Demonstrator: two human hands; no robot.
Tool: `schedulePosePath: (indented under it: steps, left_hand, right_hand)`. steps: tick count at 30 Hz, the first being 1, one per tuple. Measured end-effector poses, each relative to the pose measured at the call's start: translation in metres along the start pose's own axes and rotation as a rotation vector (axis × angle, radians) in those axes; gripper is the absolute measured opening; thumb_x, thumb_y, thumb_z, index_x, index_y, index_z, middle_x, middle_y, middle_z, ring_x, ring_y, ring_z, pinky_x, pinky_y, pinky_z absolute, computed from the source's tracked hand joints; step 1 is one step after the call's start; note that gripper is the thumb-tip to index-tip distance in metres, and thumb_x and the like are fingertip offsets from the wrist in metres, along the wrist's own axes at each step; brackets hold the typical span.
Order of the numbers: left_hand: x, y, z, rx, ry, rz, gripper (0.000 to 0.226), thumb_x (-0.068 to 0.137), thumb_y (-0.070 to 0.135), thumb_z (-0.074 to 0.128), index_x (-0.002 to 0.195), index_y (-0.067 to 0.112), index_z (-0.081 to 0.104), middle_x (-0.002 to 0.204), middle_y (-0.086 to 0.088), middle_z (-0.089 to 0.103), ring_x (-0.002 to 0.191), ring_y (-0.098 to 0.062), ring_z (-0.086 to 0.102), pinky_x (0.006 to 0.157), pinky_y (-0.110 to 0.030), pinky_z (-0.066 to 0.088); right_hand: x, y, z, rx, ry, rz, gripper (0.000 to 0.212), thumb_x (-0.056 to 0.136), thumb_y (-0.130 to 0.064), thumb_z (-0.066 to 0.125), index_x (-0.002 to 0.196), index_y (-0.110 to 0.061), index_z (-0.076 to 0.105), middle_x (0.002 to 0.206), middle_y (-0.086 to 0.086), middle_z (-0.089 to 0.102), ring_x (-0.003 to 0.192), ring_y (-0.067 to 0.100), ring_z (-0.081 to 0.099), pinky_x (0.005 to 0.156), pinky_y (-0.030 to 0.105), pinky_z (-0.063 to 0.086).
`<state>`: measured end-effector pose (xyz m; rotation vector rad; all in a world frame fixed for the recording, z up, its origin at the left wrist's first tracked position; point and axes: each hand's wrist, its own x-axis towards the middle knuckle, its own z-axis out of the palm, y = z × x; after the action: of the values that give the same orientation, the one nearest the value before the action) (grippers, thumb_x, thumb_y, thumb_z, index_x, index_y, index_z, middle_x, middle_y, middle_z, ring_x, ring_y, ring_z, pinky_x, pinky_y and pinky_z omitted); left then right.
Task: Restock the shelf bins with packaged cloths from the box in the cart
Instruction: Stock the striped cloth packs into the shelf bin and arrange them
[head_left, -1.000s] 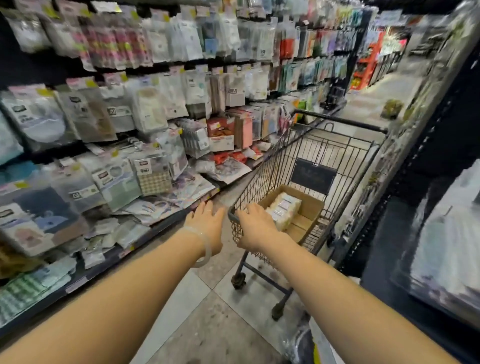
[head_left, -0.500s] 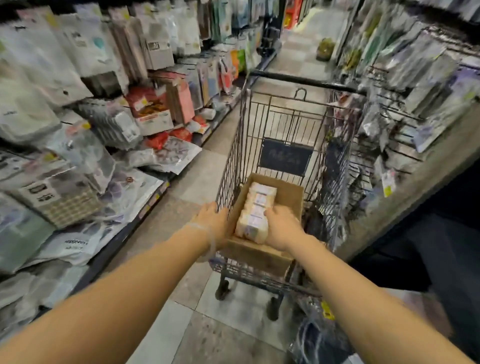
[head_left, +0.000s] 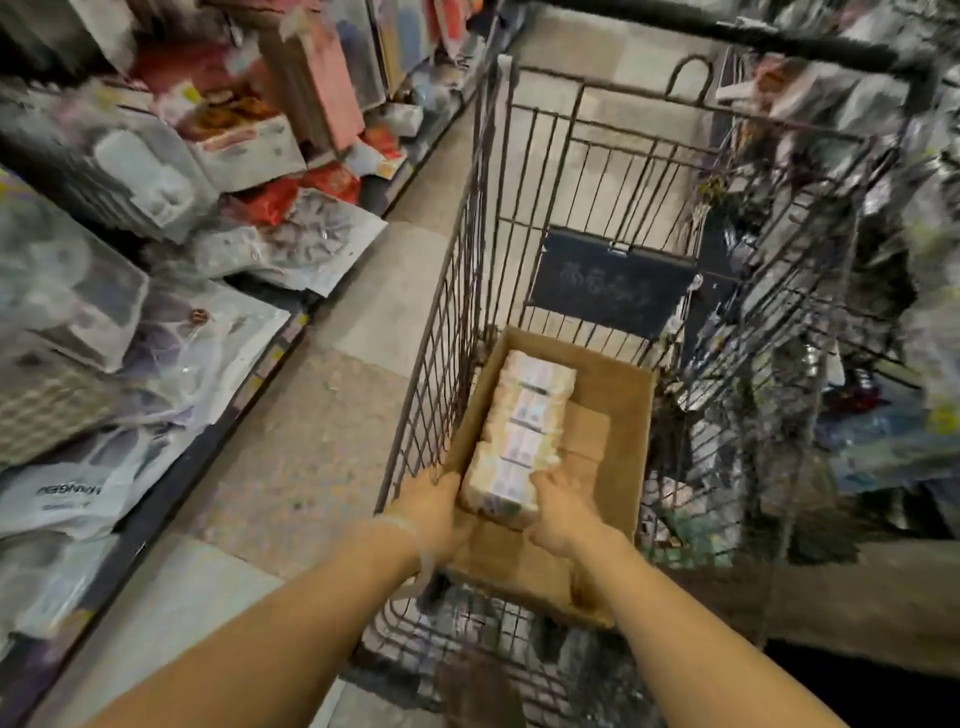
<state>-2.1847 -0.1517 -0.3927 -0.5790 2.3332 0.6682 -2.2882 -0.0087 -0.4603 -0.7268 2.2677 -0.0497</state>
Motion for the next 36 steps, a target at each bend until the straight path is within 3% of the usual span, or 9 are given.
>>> schedulePosePath:
  steps: [7,18,22,25,27,29,31,34,36]
  left_hand:
    - [0.073,0.005,0.008,-0.215,-0.081,-0.044,0.053,0.091,0.022,0.054,0.141,0.02,0.037,0.142,-0.005,0.043,0.13,-0.021,0.044,0.107,-0.027,0.032]
    - [0.09,-0.014,0.021,-0.44,-0.211,-0.163,0.04,0.093,0.022,0.054,0.132,0.023,0.044,0.131,-0.001,0.053,0.12,-0.018,0.052,0.097,-0.027,0.042]
    - [0.083,-0.012,0.015,-0.496,-0.217,-0.155,0.038,0.092,0.021,0.056,0.129,0.019,0.047,0.127,-0.002,0.056,0.117,-0.018,0.054,0.096,-0.027,0.044]
    - [0.078,-0.008,0.012,-0.648,-0.18,-0.163,0.033,0.086,0.026,0.065,0.114,0.027,0.046,0.114,0.005,0.057,0.105,-0.015,0.055,0.088,-0.026,0.045]
    - [0.076,-0.005,0.012,-0.897,-0.185,-0.193,0.054,0.072,0.032,0.08,0.112,0.02,0.047,0.118,0.005,0.06,0.105,-0.013,0.058,0.09,-0.03,0.048]
    - [0.078,-0.006,0.012,-1.233,-0.226,-0.264,0.08,0.054,0.024,0.091,0.122,0.015,0.048,0.12,-0.006,0.064,0.106,-0.023,0.065,0.089,-0.043,0.054]
    - [0.074,-0.004,0.006,-1.462,-0.255,-0.308,0.068,0.056,0.009,0.084,0.115,0.013,0.051,0.113,-0.012,0.067,0.098,-0.028,0.068,0.082,-0.045,0.057]
    - [0.072,-0.007,0.005,-1.491,-0.21,-0.363,0.047,0.068,0.004,0.078,0.11,0.009,0.058,0.105,-0.013,0.07,0.092,-0.028,0.07,0.078,-0.041,0.058]
    - [0.073,-0.013,0.008,-1.467,-0.133,-0.408,0.062,0.061,0.009,0.085,0.115,0.007,0.057,0.106,-0.013,0.069,0.093,-0.028,0.07,0.081,-0.043,0.058]
  right_hand:
    - [0.088,0.013,0.03,0.034,-0.126,0.019,0.064,0.078,-0.03,0.07,0.133,-0.014,0.041,0.133,0.014,0.044,0.12,0.031,0.046,0.1,0.035,0.042]
    - [0.114,0.015,0.058,-0.162,0.07,0.003,0.051,0.082,-0.028,0.065,0.126,-0.014,0.044,0.127,0.01,0.047,0.115,0.028,0.045,0.094,0.036,0.038]
    - [0.094,0.025,0.036,0.268,-0.006,0.148,0.074,0.057,-0.06,0.075,0.115,-0.02,0.052,0.116,0.002,0.055,0.105,0.022,0.054,0.088,0.034,0.048]
    - [0.066,0.04,-0.002,0.75,-0.18,0.131,0.051,0.067,-0.026,0.084,0.111,-0.015,0.059,0.105,-0.002,0.061,0.086,0.006,0.058,0.074,0.016,0.051]
    - [0.045,0.043,-0.028,1.0,-0.313,0.095,0.045,0.076,-0.008,0.076,0.116,-0.012,0.056,0.104,-0.001,0.06,0.086,0.004,0.057,0.067,0.009,0.049]
    - [0.032,0.04,-0.04,1.187,-0.403,0.08,0.046,0.078,0.0,0.072,0.118,-0.012,0.054,0.113,0.005,0.06,0.097,0.013,0.06,0.077,0.015,0.054]
    - [0.029,0.037,-0.038,1.306,-0.454,0.072,0.047,0.072,-0.001,0.074,0.114,-0.015,0.056,0.114,0.005,0.063,0.102,0.018,0.062,0.083,0.023,0.055]
    - [0.039,0.035,-0.03,1.516,-0.424,0.102,0.036,0.085,-0.009,0.066,0.119,-0.009,0.057,0.109,0.006,0.067,0.098,0.019,0.064,0.088,0.032,0.053]
    - [0.057,0.037,-0.021,1.482,-0.214,0.237,0.041,0.087,-0.019,0.063,0.125,-0.004,0.056,0.109,0.008,0.065,0.1,0.021,0.061,0.094,0.034,0.049]
